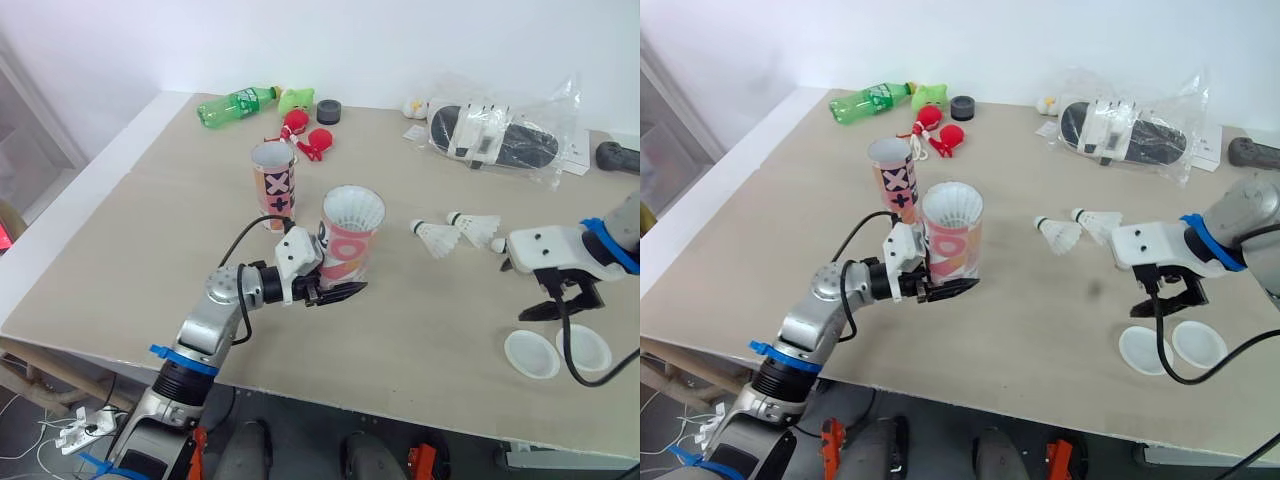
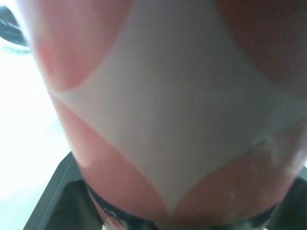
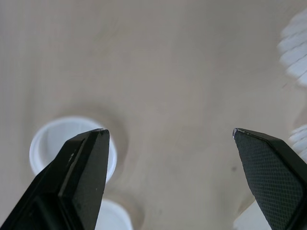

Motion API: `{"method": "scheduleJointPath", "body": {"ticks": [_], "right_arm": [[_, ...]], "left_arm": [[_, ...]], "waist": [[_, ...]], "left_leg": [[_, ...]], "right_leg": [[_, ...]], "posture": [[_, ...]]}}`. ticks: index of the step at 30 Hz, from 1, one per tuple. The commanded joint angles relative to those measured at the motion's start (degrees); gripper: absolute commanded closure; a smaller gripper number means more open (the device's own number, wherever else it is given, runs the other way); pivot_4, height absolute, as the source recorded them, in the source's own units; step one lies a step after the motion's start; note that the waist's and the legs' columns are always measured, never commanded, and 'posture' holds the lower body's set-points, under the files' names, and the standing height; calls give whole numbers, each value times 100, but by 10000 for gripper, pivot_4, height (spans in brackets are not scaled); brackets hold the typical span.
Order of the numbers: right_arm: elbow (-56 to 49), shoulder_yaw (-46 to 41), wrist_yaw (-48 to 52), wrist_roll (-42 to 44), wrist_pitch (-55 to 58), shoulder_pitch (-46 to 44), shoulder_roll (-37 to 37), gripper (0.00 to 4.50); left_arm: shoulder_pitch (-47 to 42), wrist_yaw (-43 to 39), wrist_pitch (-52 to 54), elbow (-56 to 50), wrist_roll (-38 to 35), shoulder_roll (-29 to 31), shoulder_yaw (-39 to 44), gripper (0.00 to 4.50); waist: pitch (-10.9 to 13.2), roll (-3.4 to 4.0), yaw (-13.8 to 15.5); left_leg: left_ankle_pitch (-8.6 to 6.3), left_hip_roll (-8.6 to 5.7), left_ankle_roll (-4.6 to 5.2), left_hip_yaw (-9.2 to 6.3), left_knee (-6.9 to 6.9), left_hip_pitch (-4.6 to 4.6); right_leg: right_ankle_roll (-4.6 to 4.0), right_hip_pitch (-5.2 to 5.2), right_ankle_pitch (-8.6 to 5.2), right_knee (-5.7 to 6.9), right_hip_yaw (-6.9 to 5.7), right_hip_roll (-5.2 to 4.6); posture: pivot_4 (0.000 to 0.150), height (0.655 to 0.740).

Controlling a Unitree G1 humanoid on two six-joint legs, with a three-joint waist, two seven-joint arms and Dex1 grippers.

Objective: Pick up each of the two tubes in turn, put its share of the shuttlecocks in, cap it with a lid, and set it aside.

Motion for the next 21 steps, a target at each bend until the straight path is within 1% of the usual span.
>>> {"method": "scheduleJointPath", "body": {"ticks": [1, 6, 12, 16, 19, 20, 21], "right_arm": [[40, -178, 195, -267, -233, 240, -191, 566], [-39, -240, 96, -467, -224, 651, -133, 566], [102, -267, -191, -659, -230, 1039, 66, 566], [229, -259, -345, -798, -239, 1151, 237, 566], [212, -321, -360, -813, -188, 1243, 293, 9006], [204, -342, -360, -818, -175, 1269, 307, 14090], [202, -360, -371, -827, -168, 1301, 322, 18268]], "left_arm": [[121, 238, -741, 605, 165, -199, -35, 14883], [235, 270, -1361, 1302, 333, -300, -117, 14883], [253, 278, -1763, 1722, 350, -340, -99, 14883], [236, 317, -1910, 1900, 351, -357, -68, 14883], [245, 338, -1935, 1917, 328, -366, -57, 14883], [245, 339, -1939, 1920, 325, -369, -54, 14883], [245, 342, -1942, 1922, 326, -372, -54, 14883]], "waist": [[0, 1, 0], [-2, 4, -2], [-4, 7, -1], [-4, 4, -2], [-4, 5, -4], [-4, 4, -4], [-4, 4, -4]], "left_leg": [[1, -2, -2, 2, 1, 0], [9, -2, -14, 1, 6, 0], [17, -3, -28, -1, 8, 5], [19, -3, -29, -1, 10, 31], [19, -3, -30, -1, 11, 57], [20, -3, -29, -2, 11, 64], [20, -3, -29, -3, 10, 71]], "right_leg": [[5, 0, 3, 0, 2, -3], [11, -1, 10, 1, 6, -1], [16, 9, 17, 1, 5, -1], [19, 35, 20, 1, 6, -1], [20, 57, 21, 0, 9, 1], [21, 65, 22, 0, 9, 1], [21, 73, 21, 0, 9, 2]], "posture": [[1500, 7400], [1500, 7400], [1500, 7400], [1500, 7400], [1500, 7400], [1500, 7400], [1500, 7400]]}}
